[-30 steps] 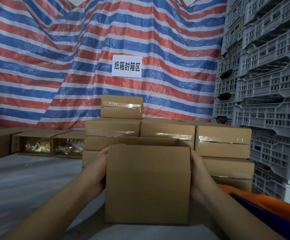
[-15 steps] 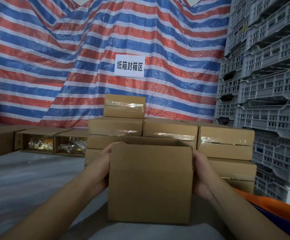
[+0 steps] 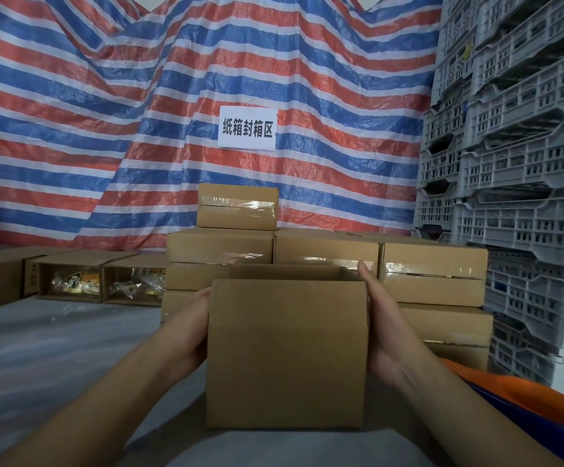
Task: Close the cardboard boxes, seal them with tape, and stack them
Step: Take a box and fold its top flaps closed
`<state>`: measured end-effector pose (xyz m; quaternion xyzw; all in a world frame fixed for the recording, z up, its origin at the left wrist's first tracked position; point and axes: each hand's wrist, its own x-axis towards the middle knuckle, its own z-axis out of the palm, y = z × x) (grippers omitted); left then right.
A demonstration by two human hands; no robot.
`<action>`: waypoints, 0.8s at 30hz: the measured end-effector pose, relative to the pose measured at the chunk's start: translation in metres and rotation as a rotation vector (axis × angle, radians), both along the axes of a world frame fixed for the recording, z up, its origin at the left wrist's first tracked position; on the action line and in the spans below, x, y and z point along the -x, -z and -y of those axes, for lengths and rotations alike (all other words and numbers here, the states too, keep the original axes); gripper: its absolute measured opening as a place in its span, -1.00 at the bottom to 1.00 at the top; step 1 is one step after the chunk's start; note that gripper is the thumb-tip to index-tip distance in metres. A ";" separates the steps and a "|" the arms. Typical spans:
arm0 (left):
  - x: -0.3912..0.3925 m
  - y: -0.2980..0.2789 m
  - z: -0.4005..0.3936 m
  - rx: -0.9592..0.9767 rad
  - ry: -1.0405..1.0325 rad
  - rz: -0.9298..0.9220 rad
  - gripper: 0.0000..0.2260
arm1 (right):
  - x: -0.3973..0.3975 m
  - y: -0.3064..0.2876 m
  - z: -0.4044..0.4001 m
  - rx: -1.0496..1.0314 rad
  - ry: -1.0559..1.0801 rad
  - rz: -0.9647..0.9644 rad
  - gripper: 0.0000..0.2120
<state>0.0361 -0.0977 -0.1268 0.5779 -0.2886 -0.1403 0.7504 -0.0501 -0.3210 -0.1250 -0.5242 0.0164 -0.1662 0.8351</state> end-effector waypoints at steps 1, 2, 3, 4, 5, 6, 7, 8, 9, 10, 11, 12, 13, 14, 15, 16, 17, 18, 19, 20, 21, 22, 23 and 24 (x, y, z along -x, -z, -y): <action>-0.001 0.001 0.000 -0.004 -0.003 -0.005 -0.85 | 0.001 -0.001 -0.001 0.003 -0.003 -0.009 -0.45; -0.001 0.000 0.000 -0.008 -0.007 -0.015 -0.82 | 0.001 -0.003 -0.001 0.007 -0.002 -0.017 -0.46; -0.002 0.000 -0.001 -0.014 -0.008 -0.024 -0.78 | 0.001 -0.004 -0.001 0.012 0.004 -0.026 -0.50; -0.002 0.000 -0.001 -0.021 -0.002 -0.027 -0.75 | 0.002 -0.005 -0.001 0.018 0.014 -0.034 -0.55; -0.002 0.000 -0.002 -0.029 0.010 -0.022 -0.76 | 0.002 -0.006 -0.001 0.033 0.023 -0.042 -0.60; -0.002 -0.001 -0.003 -0.037 0.022 -0.013 -0.79 | 0.002 -0.005 0.000 0.059 0.026 -0.050 -0.64; -0.002 -0.001 -0.004 -0.044 0.032 -0.004 -0.82 | 0.002 -0.005 0.000 0.094 0.027 -0.064 -0.65; -0.003 -0.001 -0.004 -0.052 0.040 0.003 -0.83 | 0.002 -0.004 -0.001 0.133 0.034 -0.081 -0.66; -0.003 -0.002 -0.005 -0.062 0.045 0.009 -0.83 | 0.002 -0.003 -0.001 0.167 0.041 -0.100 -0.66; -0.002 -0.003 -0.005 -0.072 0.049 0.013 -0.82 | 0.003 -0.002 -0.001 0.192 0.047 -0.123 -0.65; -0.001 -0.003 -0.005 -0.080 0.049 0.016 -0.79 | 0.004 -0.002 -0.001 0.208 0.054 -0.147 -0.63; 0.000 -0.003 -0.004 -0.083 0.043 0.017 -0.73 | 0.006 -0.001 -0.001 0.215 0.061 -0.168 -0.63; 0.001 -0.003 -0.004 -0.076 0.026 0.014 -0.66 | 0.007 -0.001 0.000 0.216 0.069 -0.185 -0.62; 0.001 -0.002 -0.003 -0.060 0.000 0.010 -0.59 | 0.007 0.000 0.001 0.210 0.071 -0.192 -0.60; 0.001 -0.002 -0.002 -0.045 -0.025 0.011 -0.56 | 0.006 0.001 0.003 0.197 0.067 -0.192 -0.58; 0.002 -0.003 -0.002 -0.038 -0.047 0.021 -0.57 | 0.004 0.002 0.003 0.189 0.062 -0.190 -0.57; 0.003 -0.004 -0.001 -0.045 -0.064 0.036 -0.59 | 0.003 0.002 0.004 0.185 0.065 -0.182 -0.56; 0.004 -0.006 -0.001 -0.066 -0.076 0.048 -0.57 | 0.002 0.002 0.003 0.179 0.076 -0.174 -0.57; 0.005 -0.008 -0.002 -0.089 -0.081 0.055 -0.52 | 0.002 0.002 0.002 0.166 0.087 -0.164 -0.59; 0.006 -0.009 -0.003 -0.105 -0.070 0.059 -0.47 | 0.002 0.001 0.001 0.153 0.087 -0.152 -0.63; 0.006 -0.011 -0.005 -0.109 -0.051 0.063 -0.41 | 0.002 0.001 0.000 0.148 0.085 -0.143 -0.65; 0.006 -0.012 -0.009 -0.109 -0.022 0.066 -0.36 | 0.002 0.001 0.000 0.142 0.082 -0.140 -0.65; 0.006 -0.012 -0.012 -0.114 0.020 0.079 -0.32 | 0.001 0.001 0.001 0.139 0.080 -0.143 -0.62; 0.006 -0.012 -0.015 -0.120 0.064 0.099 -0.29 | 0.001 0.001 0.001 0.143 0.082 -0.149 -0.60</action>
